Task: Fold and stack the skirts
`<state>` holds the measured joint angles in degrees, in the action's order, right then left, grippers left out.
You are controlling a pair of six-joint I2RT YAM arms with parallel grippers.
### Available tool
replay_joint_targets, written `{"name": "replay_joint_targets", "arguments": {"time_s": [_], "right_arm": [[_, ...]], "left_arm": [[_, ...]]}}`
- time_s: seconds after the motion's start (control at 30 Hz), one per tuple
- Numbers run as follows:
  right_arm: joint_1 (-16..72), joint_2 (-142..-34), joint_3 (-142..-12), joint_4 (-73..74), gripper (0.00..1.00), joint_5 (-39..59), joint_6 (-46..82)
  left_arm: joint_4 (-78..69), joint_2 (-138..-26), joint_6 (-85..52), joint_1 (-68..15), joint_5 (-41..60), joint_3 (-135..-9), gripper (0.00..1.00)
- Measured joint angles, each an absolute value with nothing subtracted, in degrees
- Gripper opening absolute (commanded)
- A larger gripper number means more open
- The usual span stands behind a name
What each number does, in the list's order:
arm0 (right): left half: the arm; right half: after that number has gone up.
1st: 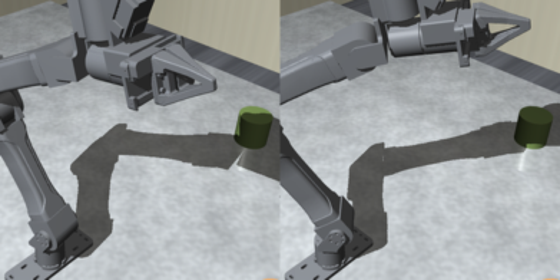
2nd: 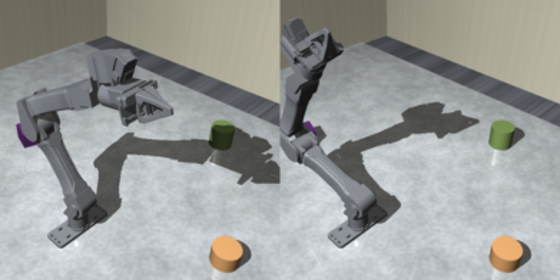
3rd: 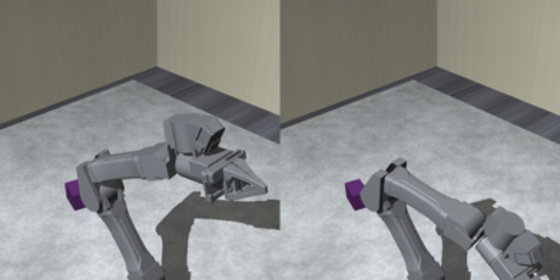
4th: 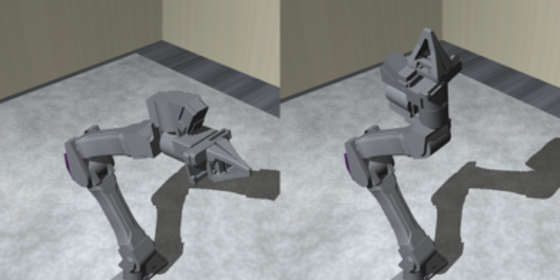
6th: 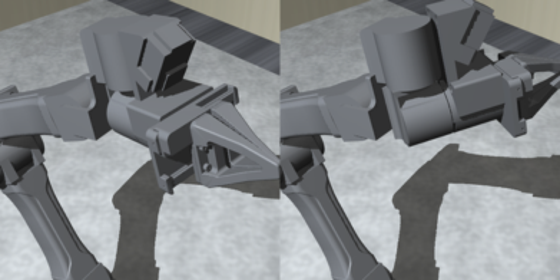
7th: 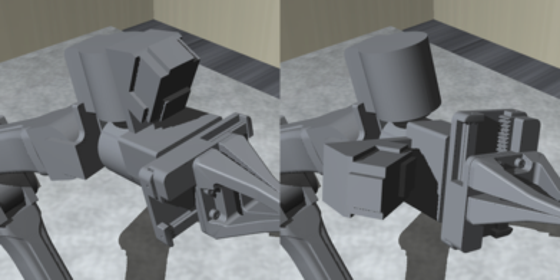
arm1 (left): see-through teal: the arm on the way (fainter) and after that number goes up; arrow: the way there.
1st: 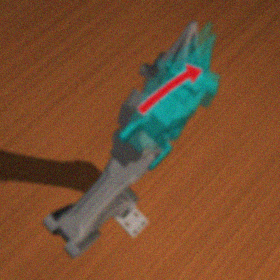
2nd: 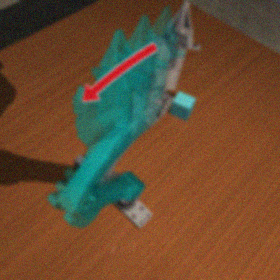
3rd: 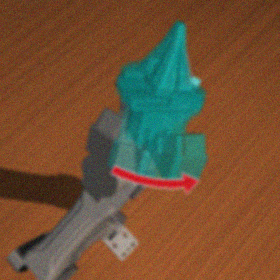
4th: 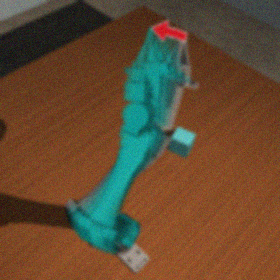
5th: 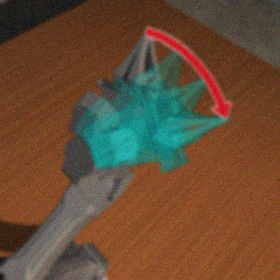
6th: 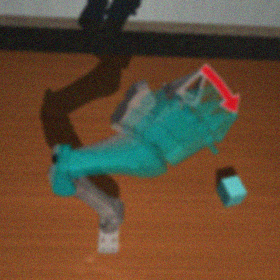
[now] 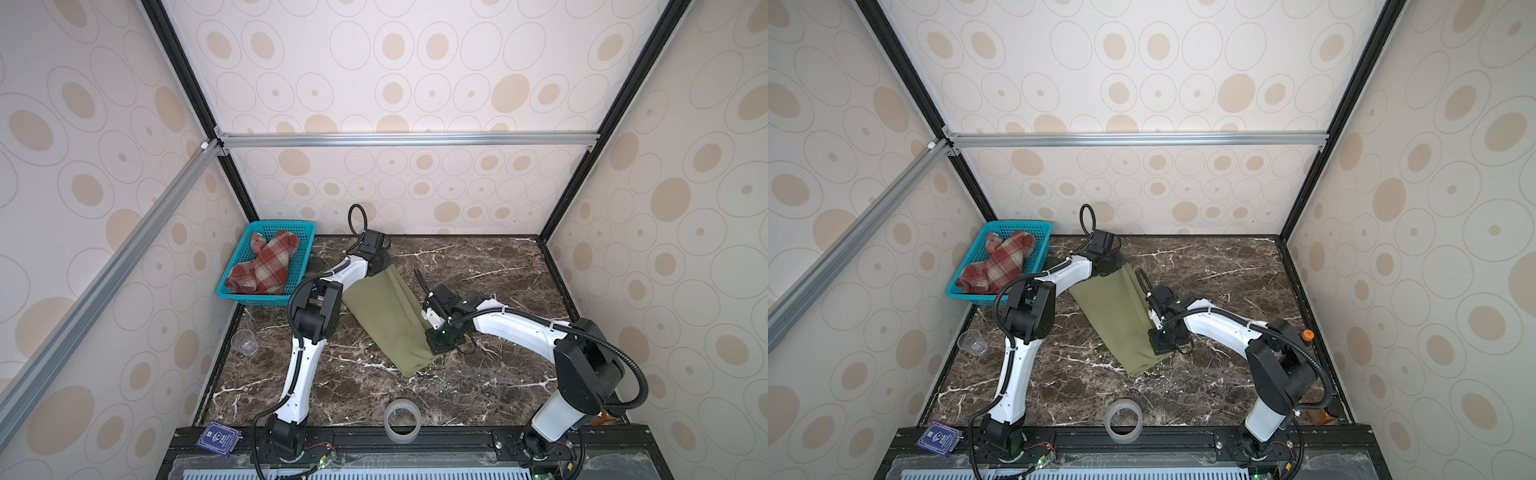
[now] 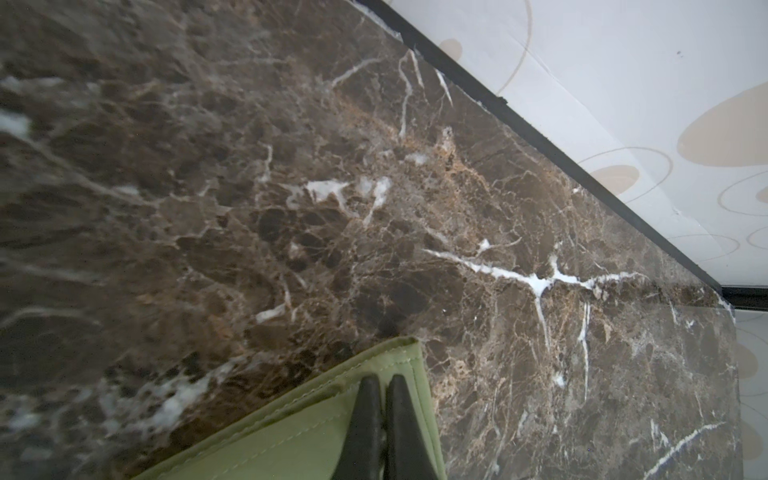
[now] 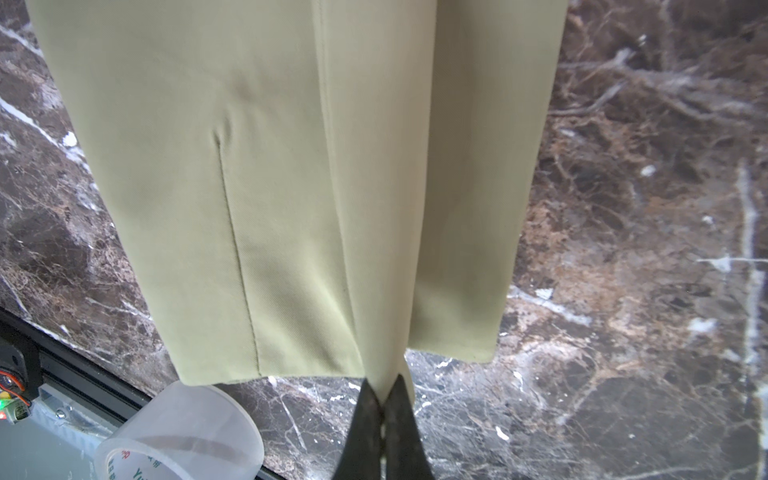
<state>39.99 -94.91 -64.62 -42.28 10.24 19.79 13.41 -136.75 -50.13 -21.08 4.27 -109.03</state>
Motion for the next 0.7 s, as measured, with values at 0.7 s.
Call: {"name": "replay_joint_targets", "arguments": {"time_s": [0.7], "right_arm": [[39.6,-98.4,-64.6,-41.3,0.1,8.9,17.6]], "left_arm": [[14.0,-136.7,-49.9,-21.1,3.5,-109.0,0.26]]}}
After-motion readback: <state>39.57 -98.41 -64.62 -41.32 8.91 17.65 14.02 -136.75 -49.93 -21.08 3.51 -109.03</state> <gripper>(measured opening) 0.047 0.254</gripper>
